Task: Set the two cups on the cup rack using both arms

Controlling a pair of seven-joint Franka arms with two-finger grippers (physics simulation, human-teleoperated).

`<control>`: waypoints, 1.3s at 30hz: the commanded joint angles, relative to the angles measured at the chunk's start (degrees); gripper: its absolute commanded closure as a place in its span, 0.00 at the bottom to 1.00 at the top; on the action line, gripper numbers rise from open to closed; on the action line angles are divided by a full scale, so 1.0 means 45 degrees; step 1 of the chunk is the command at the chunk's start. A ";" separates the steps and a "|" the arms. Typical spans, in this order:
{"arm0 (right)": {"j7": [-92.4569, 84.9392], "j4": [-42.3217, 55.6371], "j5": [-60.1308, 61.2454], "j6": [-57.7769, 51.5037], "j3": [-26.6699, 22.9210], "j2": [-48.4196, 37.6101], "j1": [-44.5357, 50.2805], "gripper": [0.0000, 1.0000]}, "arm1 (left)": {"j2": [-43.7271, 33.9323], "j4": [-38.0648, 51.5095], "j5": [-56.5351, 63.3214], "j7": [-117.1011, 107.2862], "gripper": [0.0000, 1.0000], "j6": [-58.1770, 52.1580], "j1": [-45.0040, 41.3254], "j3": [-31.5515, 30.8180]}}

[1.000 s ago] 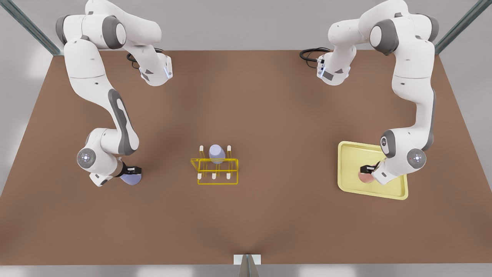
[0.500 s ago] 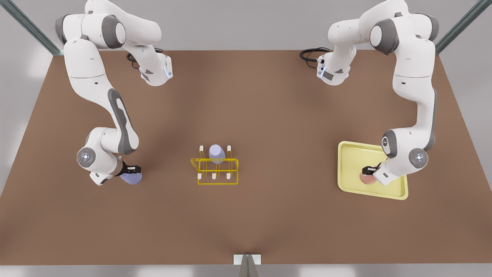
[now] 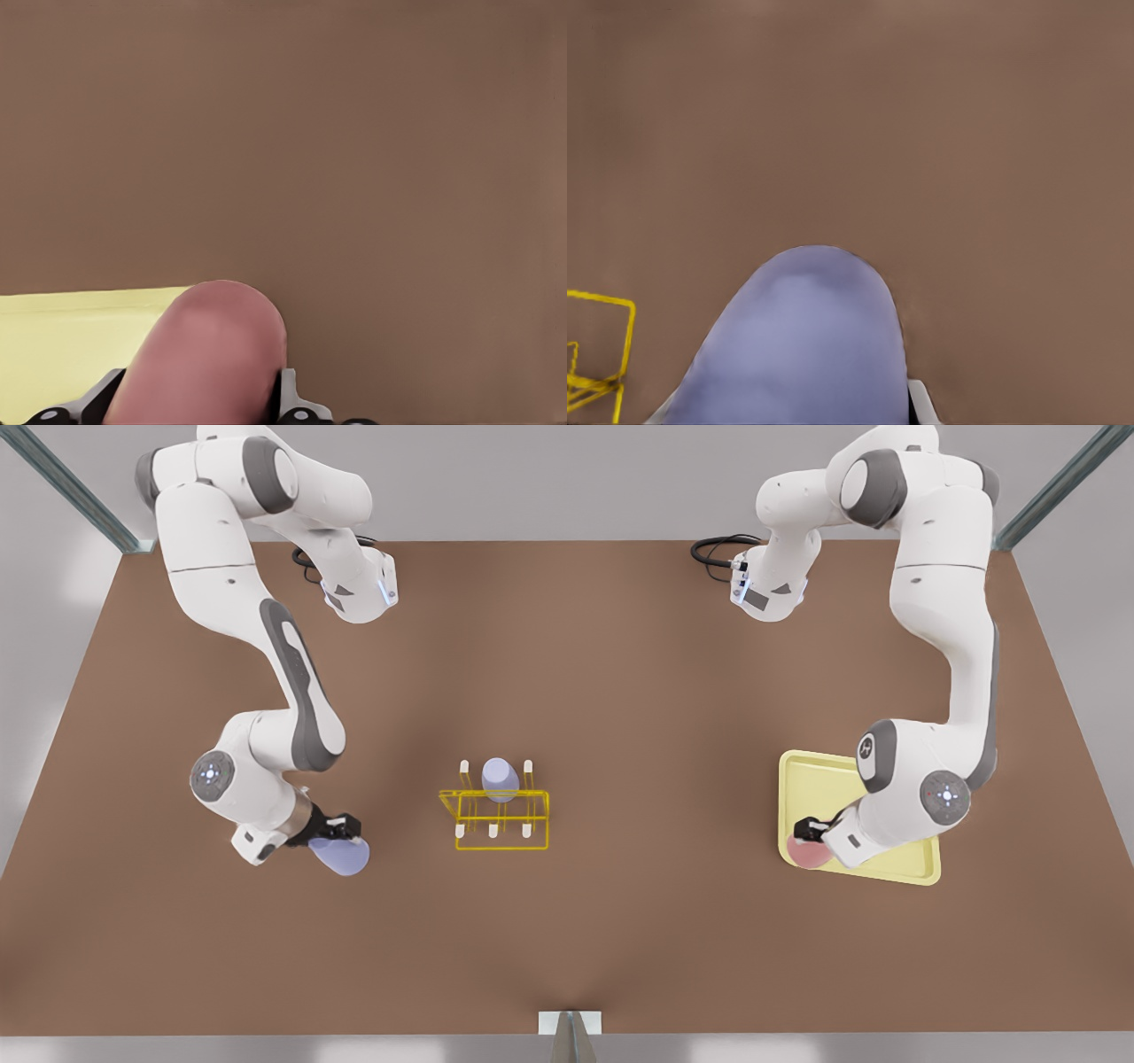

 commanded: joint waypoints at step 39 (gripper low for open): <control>0.0472 0.2929 -0.3100 -0.5020 -0.4440 -0.0376 0.2029 0.00 | -0.3204 0.3985 0.2116 -0.0944 0.00 -0.8525 -0.2579 0.0852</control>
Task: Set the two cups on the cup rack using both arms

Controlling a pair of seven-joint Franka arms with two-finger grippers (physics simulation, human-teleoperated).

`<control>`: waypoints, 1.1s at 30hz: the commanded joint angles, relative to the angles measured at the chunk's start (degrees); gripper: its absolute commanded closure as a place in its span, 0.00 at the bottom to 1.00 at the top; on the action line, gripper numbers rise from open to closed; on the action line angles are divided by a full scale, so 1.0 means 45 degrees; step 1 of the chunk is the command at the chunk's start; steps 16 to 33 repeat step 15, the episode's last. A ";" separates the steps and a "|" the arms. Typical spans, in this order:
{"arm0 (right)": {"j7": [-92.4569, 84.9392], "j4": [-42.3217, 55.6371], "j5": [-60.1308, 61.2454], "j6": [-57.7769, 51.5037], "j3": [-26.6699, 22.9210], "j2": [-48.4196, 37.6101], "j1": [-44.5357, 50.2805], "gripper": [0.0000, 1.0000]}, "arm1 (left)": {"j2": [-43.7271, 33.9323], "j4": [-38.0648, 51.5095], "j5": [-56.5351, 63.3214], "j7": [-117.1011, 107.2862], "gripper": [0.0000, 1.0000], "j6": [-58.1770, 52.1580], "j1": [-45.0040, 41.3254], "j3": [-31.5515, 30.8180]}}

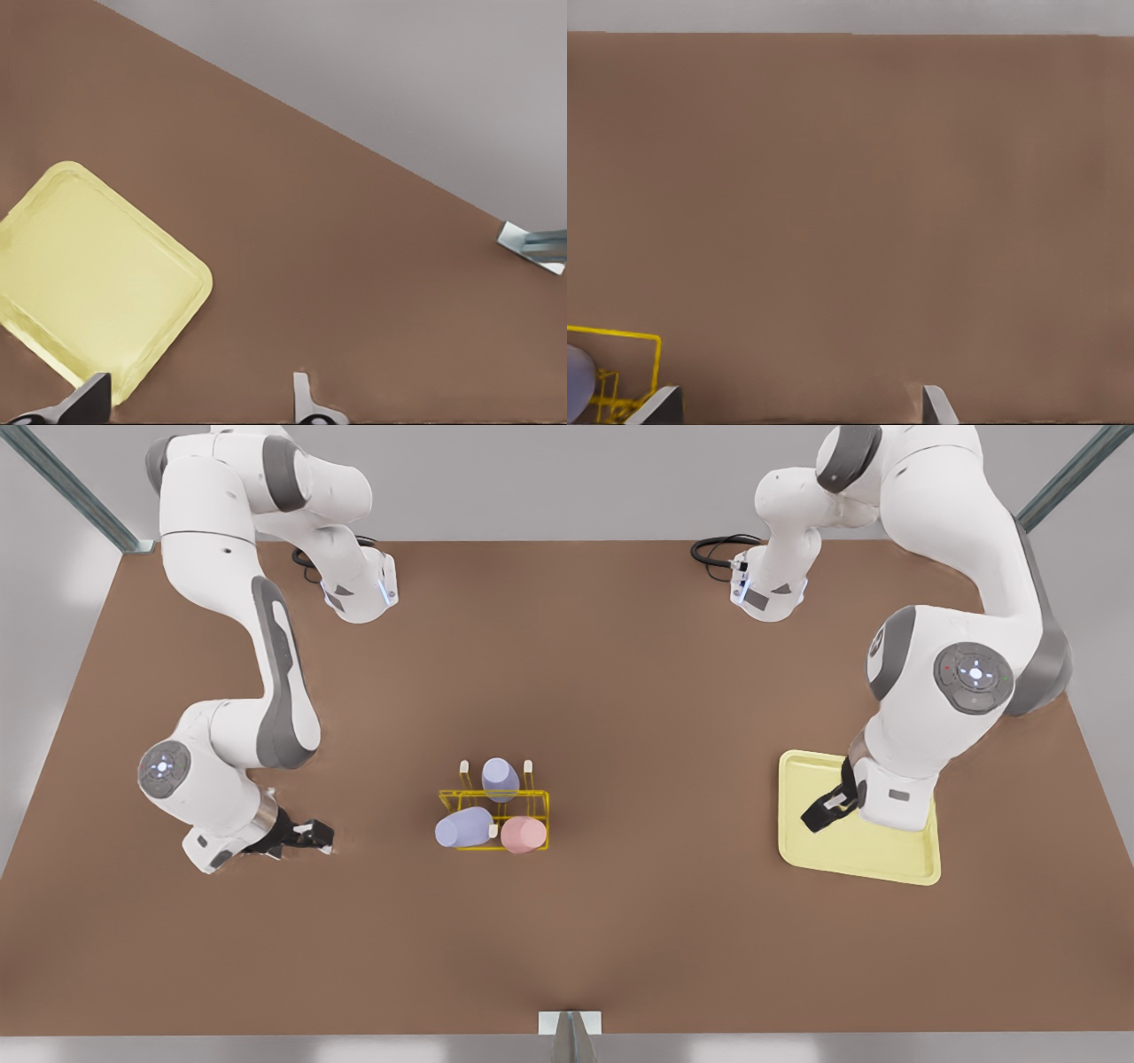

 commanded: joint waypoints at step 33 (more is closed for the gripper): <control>0.0982 0.0587 -0.0926 -0.7609 -0.0474 -0.4343 -0.0579 0.00 | -0.0844 -0.0541 -0.1234 0.9151 0.00 -0.4913 0.0419 0.0110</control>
